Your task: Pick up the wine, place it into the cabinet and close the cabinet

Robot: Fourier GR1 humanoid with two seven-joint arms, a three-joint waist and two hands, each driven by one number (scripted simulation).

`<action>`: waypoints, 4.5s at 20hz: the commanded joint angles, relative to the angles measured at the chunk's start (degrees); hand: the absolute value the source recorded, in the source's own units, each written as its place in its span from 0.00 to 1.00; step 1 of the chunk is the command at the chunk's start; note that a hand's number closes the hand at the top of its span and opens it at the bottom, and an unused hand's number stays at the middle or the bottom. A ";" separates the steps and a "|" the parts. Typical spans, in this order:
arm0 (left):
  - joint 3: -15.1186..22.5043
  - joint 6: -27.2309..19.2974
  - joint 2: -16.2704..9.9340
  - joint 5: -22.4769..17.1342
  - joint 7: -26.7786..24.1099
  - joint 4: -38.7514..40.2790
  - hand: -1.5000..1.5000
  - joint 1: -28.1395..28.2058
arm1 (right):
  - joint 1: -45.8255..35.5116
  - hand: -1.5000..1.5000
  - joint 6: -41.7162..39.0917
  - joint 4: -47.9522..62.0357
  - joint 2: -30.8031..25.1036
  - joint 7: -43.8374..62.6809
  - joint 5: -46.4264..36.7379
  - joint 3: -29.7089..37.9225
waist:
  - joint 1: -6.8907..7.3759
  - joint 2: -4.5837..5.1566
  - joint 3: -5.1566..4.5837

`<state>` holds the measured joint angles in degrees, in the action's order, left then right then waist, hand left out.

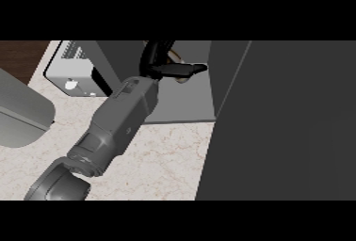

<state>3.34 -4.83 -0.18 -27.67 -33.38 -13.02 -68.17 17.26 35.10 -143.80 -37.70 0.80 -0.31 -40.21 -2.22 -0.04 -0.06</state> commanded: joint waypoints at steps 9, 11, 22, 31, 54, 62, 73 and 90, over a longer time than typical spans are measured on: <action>6.45 6.84 0.18 -4.97 2.38 -13.64 0.00 12.93 | 5.10 0.00 1.02 -12.64 -3.66 3.56 1.27 0.38 | 1.64 -0.97 0.03; 8.48 6.78 0.19 -5.40 2.90 -18.59 0.00 17.01 | 3.50 0.00 1.44 -9.62 -2.75 3.25 1.51 1.41 | 2.86 -0.98 0.03; 16.65 2.31 -1.49 -6.06 9.59 -41.59 0.00 34.83 | 3.93 0.00 2.35 -11.60 -4.79 4.81 2.71 3.66 | 3.53 -0.91 0.05; 19.75 2.92 -5.95 -6.39 10.34 -58.95 0.00 52.77 | 6.03 0.00 2.35 -13.65 -8.17 4.49 -0.63 2.06 | 2.26 -0.58 0.01; 5.79 16.74 -24.13 -13.35 7.37 -69.56 0.00 68.91 | 0.74 1.00 -15.93 -10.97 -13.94 0.04 2.80 -10.01 | 2.26 -0.08 -0.05; 2.45 18.33 -27.23 -15.89 10.32 -71.92 0.00 69.26 | -4.25 1.00 -15.66 -9.92 -9.01 3.69 1.07 -12.60 | 2.48 -0.07 -0.10; -3.26 24.44 -32.92 -21.06 12.62 -70.62 0.00 69.02 | -10.09 1.00 -17.24 -7.54 -3.85 7.07 3.11 -13.67 | 3.90 0.18 -0.28; -2.46 26.56 -32.85 -21.14 14.38 -69.27 0.00 66.13 | -33.66 1.00 -18.26 8.68 13.99 21.67 7.90 -4.68 | 7.68 0.67 -0.48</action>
<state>0.67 21.79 -33.05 -48.66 -19.73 -81.83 -1.52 -9.07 14.74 -137.11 -33.59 17.03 4.42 -40.88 4.82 0.79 -0.55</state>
